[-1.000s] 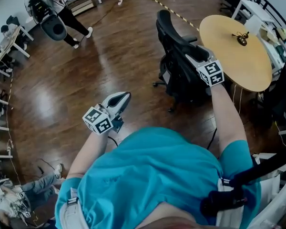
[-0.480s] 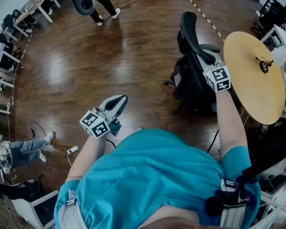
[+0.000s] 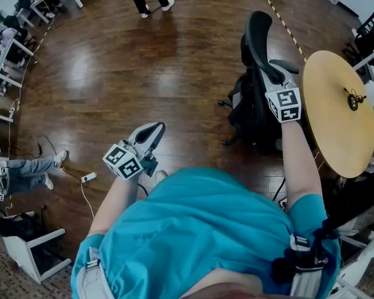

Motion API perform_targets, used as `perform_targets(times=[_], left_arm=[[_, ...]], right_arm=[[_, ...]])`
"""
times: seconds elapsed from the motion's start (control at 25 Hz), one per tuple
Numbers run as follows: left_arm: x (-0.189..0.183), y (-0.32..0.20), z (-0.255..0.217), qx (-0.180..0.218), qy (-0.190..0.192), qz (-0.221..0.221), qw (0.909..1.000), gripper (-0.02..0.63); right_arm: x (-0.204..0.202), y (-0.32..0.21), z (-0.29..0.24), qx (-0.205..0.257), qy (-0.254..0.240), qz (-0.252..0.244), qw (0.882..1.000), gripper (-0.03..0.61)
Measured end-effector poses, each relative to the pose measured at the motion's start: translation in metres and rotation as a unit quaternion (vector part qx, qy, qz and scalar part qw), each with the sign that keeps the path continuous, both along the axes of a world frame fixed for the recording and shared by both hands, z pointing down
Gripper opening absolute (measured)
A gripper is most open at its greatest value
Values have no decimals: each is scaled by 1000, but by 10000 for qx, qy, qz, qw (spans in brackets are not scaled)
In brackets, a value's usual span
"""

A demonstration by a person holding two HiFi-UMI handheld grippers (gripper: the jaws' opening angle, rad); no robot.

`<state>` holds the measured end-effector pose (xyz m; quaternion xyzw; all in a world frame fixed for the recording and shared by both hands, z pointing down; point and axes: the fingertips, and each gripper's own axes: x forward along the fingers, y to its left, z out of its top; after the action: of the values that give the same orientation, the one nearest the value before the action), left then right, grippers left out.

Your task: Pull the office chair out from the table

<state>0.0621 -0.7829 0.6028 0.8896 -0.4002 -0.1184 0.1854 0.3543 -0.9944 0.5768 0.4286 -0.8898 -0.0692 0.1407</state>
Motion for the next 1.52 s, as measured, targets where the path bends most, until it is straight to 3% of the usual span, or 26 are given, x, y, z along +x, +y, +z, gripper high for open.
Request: perform_targets(times=[0.44,0.72,1.12,1.36,1.52], left_arm=[[-69,12,0,170,-59,48,9998,0],[-136,21,-8,139,0,-154,9998,0],[-150,35,7,199,-37,-507,9985,0],[-244,70,16,231,53,-728,9971,0],[-287,86,23,222,88,-952,9952,0]], right_arm=[[-80,6,10,64,159,-26,9999,54],[-150,7,1,-26,146,83,9999,57],[-200,6,22,-284,-127,-4,9995,74],[-320,35,24,-408,-204,-203,9988,83],[-378,43,26,-439,-107,-368,9983,94]])
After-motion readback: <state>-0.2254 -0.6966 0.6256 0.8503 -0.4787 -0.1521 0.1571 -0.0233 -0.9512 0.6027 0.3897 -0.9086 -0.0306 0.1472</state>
